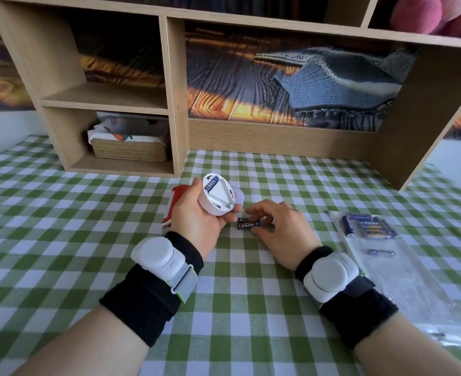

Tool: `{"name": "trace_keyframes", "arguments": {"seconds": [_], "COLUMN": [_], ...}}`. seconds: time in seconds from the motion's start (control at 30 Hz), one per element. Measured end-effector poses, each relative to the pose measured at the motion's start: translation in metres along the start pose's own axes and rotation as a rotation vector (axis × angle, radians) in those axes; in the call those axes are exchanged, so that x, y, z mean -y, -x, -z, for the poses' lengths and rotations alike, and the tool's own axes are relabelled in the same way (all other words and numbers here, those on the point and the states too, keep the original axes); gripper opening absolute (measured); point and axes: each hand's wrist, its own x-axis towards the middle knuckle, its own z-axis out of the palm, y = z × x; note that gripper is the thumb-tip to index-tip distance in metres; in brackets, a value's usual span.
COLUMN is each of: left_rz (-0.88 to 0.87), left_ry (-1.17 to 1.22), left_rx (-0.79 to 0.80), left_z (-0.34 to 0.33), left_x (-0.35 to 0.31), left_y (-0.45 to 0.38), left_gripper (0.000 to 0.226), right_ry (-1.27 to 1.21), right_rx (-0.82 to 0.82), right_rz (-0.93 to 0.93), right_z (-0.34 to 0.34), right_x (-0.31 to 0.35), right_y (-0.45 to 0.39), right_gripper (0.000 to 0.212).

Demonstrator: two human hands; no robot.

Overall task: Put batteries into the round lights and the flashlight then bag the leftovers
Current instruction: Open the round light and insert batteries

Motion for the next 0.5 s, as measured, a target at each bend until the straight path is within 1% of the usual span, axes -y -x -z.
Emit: {"name": "trace_keyframes", "arguments": {"seconds": [0.07, 0.1, 0.2, 0.27, 0.37, 0.43, 0.5], "left_rz": [0.015, 0.028, 0.087, 0.122, 0.152, 0.164, 0.16], "left_ry": [-0.008, -0.012, -0.021, -0.033, -0.05, -0.051, -0.054], "left_rx": [0.018, 0.03, 0.078, 0.107, 0.143, 0.18, 0.22], "left_z": [0.0, 0.0, -0.001, -0.002, -0.003, -0.004, -0.005], "left_x": [0.0, 0.001, 0.004, 0.005, 0.007, 0.008, 0.009], "left_y": [0.0, 0.001, 0.003, 0.004, 0.004, 0.005, 0.005], "left_gripper": [0.05, 0.049, 0.046, 0.044, 0.041, 0.041, 0.049], "right_ry": [0.004, -0.01, -0.164, -0.256, -0.263, -0.229, -0.197], "right_rx": [-0.02, -0.058, -0.233, -0.313, -0.337, -0.324, -0.305], "right_rz": [0.005, 0.004, -0.009, -0.001, 0.054, 0.086, 0.097], "right_z": [0.0, 0.001, 0.004, 0.008, 0.01, 0.009, 0.008], "right_x": [0.0, 0.001, 0.003, 0.006, 0.012, 0.016, 0.018], "right_y": [0.0, 0.001, 0.005, 0.008, 0.01, 0.01, 0.009], "right_gripper": [0.028, 0.026, 0.023, 0.018, 0.013, 0.019, 0.026]}}
